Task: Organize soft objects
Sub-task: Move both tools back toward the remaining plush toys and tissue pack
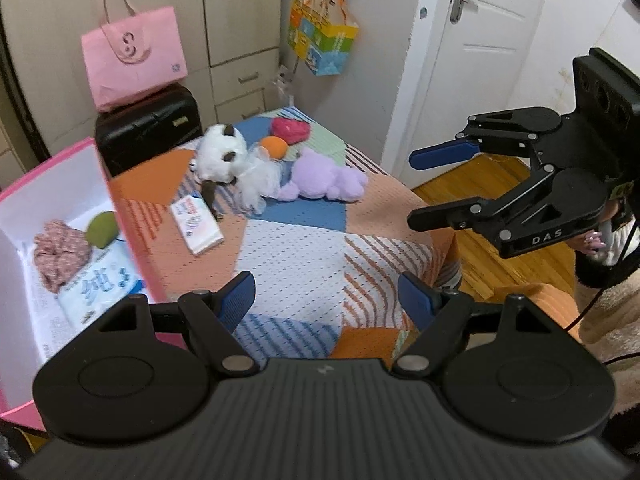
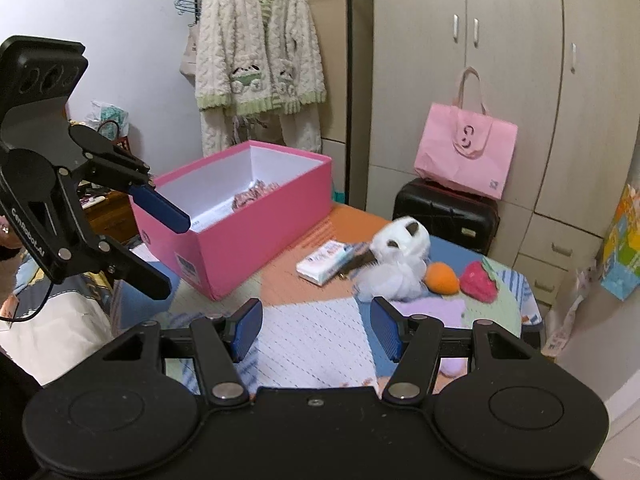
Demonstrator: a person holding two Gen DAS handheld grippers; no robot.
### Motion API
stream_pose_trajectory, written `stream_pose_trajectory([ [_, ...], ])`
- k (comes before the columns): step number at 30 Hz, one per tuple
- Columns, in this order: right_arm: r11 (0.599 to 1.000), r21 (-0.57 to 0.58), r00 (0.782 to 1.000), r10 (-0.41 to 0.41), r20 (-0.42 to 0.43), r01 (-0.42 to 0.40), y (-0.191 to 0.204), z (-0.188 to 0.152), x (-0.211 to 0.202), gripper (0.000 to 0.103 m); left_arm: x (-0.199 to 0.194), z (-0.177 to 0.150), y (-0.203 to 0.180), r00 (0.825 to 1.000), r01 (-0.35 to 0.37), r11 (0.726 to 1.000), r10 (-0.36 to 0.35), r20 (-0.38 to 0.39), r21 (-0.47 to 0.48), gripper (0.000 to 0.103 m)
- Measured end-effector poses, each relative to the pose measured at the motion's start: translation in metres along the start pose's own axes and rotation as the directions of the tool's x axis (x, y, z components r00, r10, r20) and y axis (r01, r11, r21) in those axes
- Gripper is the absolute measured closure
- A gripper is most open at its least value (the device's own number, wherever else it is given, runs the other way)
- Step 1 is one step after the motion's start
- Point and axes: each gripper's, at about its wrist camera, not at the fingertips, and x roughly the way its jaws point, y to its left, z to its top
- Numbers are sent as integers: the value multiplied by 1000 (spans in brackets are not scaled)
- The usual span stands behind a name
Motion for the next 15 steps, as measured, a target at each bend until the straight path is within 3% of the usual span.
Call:
stream_pose_trajectory([
  [6,999,5,999,-34,-22,34,-19,-18,13,38,31,8,1,998,61,998,-62,-21,-23,25],
  [15,996,-4,996,-87,-29,86,-46,-39,41,37,80,19,5,990,140,988,-140,6,-62,25],
])
